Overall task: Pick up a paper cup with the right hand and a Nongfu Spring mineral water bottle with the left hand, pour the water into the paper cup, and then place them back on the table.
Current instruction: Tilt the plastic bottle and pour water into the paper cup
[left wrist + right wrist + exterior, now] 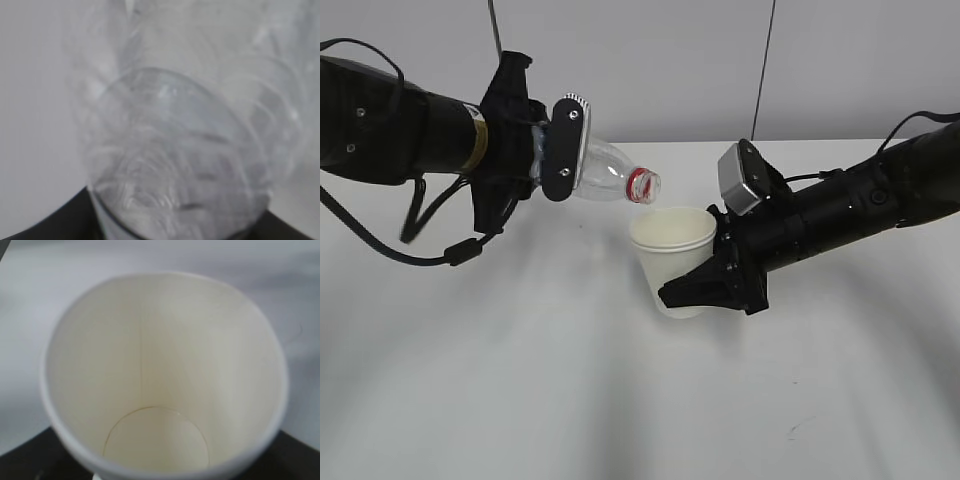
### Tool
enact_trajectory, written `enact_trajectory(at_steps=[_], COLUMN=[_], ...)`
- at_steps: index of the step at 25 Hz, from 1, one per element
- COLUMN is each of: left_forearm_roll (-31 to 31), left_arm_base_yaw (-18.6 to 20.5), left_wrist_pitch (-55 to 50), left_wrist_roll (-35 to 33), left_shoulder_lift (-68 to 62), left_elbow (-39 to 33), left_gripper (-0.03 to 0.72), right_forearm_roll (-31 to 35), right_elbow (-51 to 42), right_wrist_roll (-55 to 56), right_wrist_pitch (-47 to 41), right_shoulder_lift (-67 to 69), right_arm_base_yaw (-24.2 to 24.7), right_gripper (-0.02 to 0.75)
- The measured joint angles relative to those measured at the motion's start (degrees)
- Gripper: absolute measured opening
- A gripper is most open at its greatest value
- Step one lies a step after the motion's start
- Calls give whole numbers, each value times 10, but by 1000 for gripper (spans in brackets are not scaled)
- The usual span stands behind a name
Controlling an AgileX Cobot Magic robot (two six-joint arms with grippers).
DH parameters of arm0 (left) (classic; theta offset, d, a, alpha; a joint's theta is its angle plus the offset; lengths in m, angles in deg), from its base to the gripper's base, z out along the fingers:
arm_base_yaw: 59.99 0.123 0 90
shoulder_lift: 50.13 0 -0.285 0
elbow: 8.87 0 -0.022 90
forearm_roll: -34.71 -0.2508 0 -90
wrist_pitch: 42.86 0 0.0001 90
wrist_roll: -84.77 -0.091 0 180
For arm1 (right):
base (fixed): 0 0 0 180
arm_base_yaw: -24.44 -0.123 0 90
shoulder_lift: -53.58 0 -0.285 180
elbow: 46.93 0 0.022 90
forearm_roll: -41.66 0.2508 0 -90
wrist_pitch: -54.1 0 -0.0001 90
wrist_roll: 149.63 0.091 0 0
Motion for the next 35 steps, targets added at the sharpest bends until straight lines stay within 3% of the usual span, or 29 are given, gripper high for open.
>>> enact_trajectory(at_steps=[15, 35], left_forearm_roll=[-7, -49], left_arm_base_yaw=[-28, -28], left_wrist_pitch=[-29, -42], left_wrist_roll=[-1, -2], left_shoulder_lift=[0, 0], left_elbow=[0, 1], left_gripper=[333, 332], right_forearm_roll=[-3, -4], right_elbow=[0, 0], right_wrist_roll=[0, 0], right_wrist_pitch=[9, 11], right_shoulder_lift=[0, 0], right_arm_base_yaw=[0, 0], right_gripper=[482, 481])
